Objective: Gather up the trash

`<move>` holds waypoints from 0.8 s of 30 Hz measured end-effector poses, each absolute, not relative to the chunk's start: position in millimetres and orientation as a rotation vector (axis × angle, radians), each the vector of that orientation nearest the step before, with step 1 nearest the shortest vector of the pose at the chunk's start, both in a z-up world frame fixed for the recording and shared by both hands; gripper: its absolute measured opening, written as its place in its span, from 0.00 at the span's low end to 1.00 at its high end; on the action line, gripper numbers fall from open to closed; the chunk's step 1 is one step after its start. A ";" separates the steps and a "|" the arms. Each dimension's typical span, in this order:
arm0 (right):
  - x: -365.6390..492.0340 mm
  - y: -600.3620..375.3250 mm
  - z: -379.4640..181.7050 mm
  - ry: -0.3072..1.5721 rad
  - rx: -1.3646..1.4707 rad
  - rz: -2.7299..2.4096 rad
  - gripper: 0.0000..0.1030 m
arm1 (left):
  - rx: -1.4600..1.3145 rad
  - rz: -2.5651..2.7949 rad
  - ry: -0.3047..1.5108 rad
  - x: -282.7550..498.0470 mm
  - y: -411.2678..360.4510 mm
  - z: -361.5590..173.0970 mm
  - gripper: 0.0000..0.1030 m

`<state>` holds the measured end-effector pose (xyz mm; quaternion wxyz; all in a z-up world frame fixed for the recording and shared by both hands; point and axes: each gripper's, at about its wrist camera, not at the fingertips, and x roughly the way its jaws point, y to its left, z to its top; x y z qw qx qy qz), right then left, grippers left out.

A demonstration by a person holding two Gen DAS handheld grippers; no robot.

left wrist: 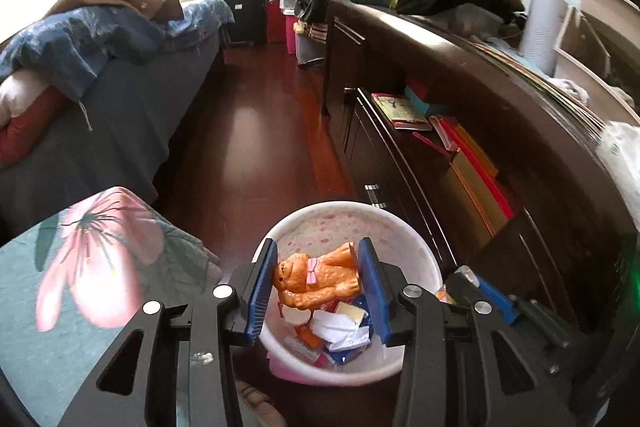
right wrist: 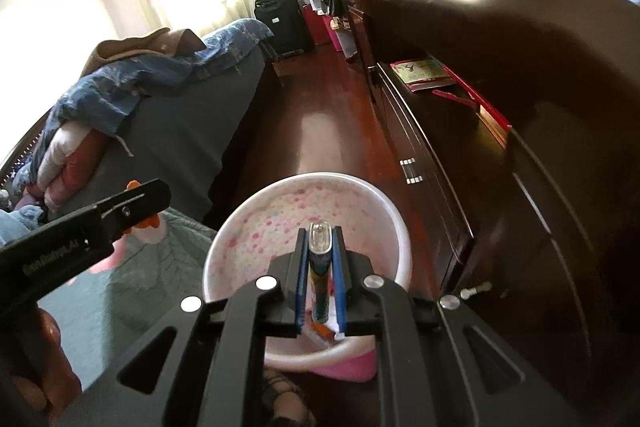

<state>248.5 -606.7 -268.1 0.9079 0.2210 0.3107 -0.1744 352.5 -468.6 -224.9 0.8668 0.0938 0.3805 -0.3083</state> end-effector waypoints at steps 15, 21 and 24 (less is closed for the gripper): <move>247.4 -599.1 -283.5 0.669 0.424 -0.424 0.51 | 0.145 -0.546 0.767 366.3 -443.8 -225.5 0.83; 224.8 -568.2 -262.3 0.653 0.363 -0.425 0.70 | 0.142 -0.503 0.723 345.8 -413.7 -204.8 0.87; 213.0 -549.1 -247.2 0.636 0.330 -0.420 0.78 | 0.159 -0.487 0.692 331.4 -402.9 -192.3 0.91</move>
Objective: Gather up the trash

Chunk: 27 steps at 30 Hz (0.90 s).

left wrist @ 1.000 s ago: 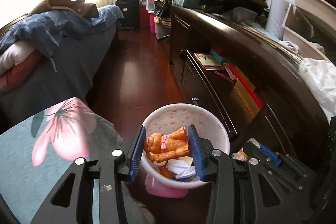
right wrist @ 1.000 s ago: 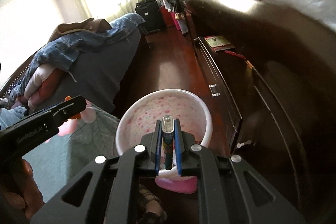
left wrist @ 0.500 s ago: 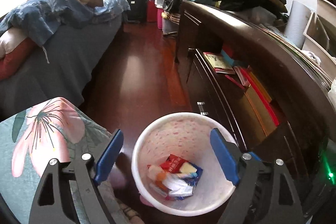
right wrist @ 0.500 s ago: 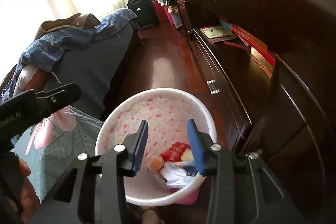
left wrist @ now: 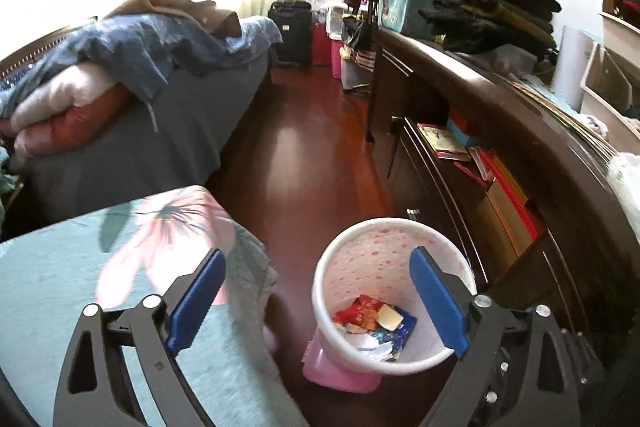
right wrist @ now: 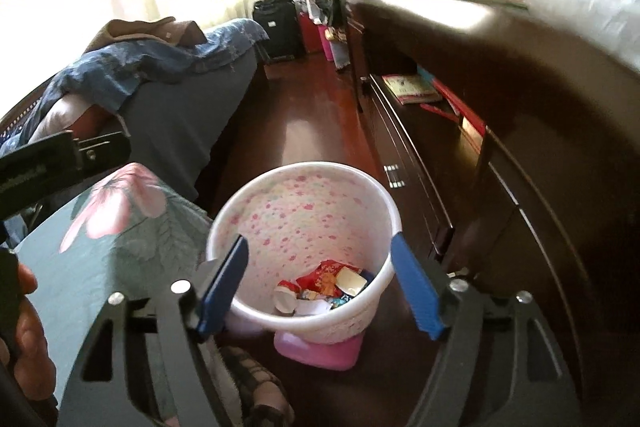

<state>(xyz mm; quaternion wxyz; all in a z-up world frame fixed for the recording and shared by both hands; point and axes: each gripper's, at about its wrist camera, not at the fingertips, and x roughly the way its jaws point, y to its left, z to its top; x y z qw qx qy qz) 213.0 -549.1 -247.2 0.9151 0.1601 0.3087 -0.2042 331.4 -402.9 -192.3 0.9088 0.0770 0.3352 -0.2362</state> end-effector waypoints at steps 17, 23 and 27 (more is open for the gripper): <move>141.4 -413.9 -179.0 0.589 0.194 -0.293 0.96 | 0.060 -0.341 0.591 247.6 -246.3 -127.8 0.96; 118.2 -349.4 -160.6 0.581 0.138 -0.196 0.96 | 0.015 -0.242 0.581 208.6 -171.3 -117.2 0.96; 101.9 -313.0 -151.3 0.586 0.110 -0.147 0.96 | -0.021 -0.170 0.559 176.0 -121.0 -110.7 0.96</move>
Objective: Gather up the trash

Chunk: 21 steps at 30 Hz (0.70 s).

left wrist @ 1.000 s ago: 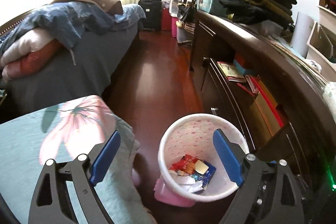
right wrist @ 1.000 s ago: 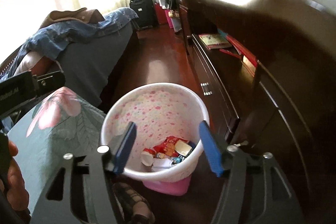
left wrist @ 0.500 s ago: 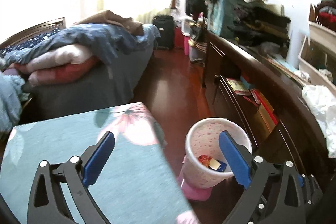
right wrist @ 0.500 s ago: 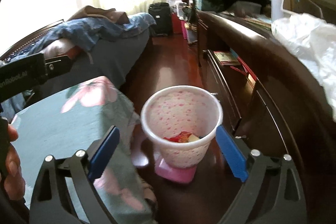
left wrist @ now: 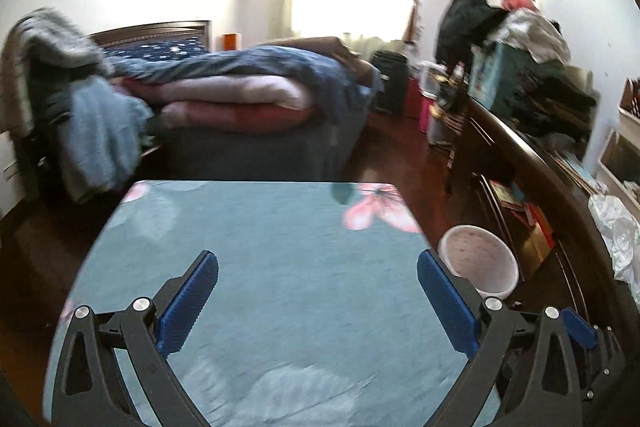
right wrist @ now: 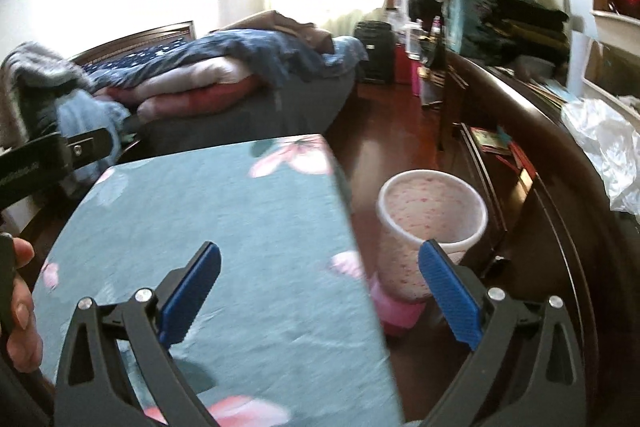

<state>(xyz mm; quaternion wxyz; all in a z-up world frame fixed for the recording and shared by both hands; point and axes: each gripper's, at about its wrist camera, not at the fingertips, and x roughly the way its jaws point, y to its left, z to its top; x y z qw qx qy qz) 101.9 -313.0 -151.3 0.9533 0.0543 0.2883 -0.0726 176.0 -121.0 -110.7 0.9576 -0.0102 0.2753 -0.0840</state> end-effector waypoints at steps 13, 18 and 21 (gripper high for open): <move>38.2 -222.2 -121.3 0.544 0.057 -0.008 0.97 | -0.055 0.003 0.452 79.6 -18.7 -84.3 0.96; 13.5 -192.4 -104.8 0.469 -0.020 0.013 0.97 | -0.070 -0.004 0.411 49.1 1.5 -69.9 0.96; 1.2 -182.1 -93.6 0.431 -0.048 0.002 0.97 | -0.080 0.009 0.384 36.3 9.7 -60.0 0.96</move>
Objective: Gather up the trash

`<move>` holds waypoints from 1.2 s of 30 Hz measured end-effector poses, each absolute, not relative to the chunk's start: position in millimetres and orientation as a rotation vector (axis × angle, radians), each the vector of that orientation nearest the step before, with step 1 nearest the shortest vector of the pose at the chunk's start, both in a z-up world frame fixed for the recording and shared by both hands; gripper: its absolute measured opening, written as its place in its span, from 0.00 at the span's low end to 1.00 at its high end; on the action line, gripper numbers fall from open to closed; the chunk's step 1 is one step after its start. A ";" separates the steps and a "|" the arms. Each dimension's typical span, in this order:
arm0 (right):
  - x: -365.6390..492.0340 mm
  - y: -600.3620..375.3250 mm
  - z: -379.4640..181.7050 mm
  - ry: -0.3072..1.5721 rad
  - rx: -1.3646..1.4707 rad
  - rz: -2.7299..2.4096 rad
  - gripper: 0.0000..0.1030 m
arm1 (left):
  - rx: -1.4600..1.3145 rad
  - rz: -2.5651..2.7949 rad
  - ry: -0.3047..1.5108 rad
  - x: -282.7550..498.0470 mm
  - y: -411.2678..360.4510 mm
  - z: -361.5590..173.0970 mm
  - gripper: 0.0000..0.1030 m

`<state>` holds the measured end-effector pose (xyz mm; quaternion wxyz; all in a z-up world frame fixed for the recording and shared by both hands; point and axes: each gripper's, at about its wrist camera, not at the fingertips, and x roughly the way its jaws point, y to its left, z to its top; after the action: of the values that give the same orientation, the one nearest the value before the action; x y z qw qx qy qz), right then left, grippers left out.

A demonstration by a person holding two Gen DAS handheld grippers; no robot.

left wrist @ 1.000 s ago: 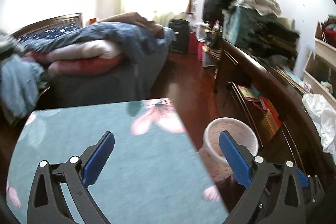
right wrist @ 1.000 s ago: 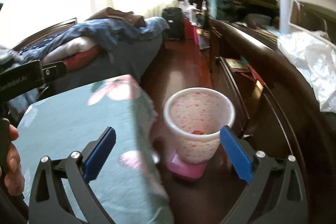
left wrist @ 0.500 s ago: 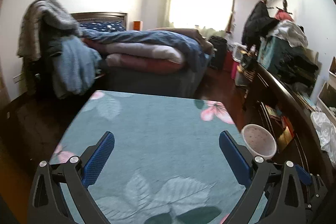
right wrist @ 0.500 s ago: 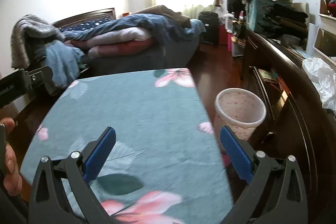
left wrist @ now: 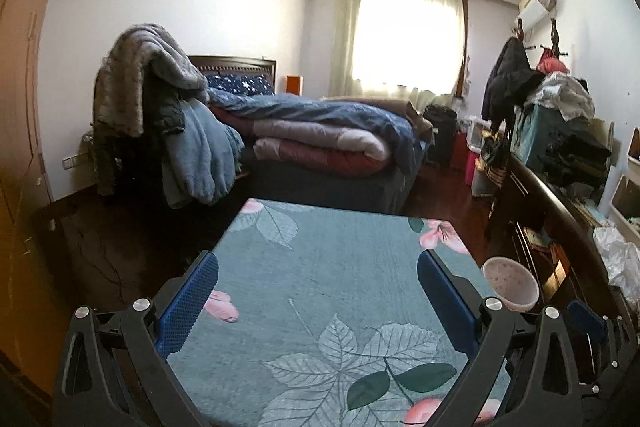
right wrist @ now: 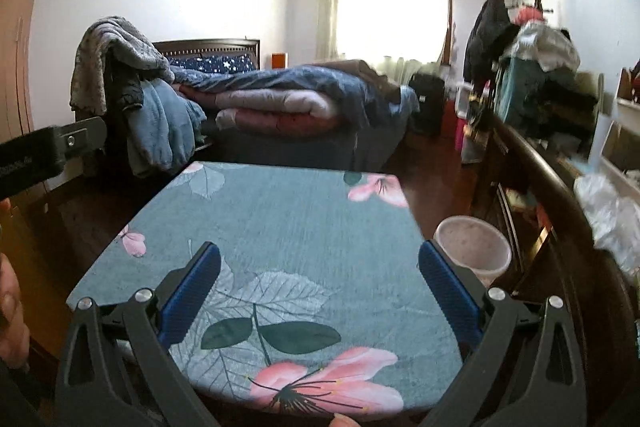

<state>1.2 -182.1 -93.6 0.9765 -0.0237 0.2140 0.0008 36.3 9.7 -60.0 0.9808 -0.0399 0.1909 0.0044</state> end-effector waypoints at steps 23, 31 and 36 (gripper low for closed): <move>-58.4 -199.0 -4.2 0.209 0.040 -0.009 0.97 | -0.075 0.016 0.210 -27.7 17.0 -7.5 0.96; -58.6 -196.7 -6.7 0.212 0.026 -0.001 0.97 | -0.068 0.019 0.206 -31.3 14.4 -6.1 0.96; -56.8 -195.4 -8.5 0.217 0.026 -0.002 0.97 | -0.073 0.022 0.220 -27.3 16.2 -8.3 0.96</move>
<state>-56.8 -195.4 -8.6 0.9940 0.0130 0.1083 -0.0008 -27.3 16.2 -8.3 0.9932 -0.0366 0.1099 0.0108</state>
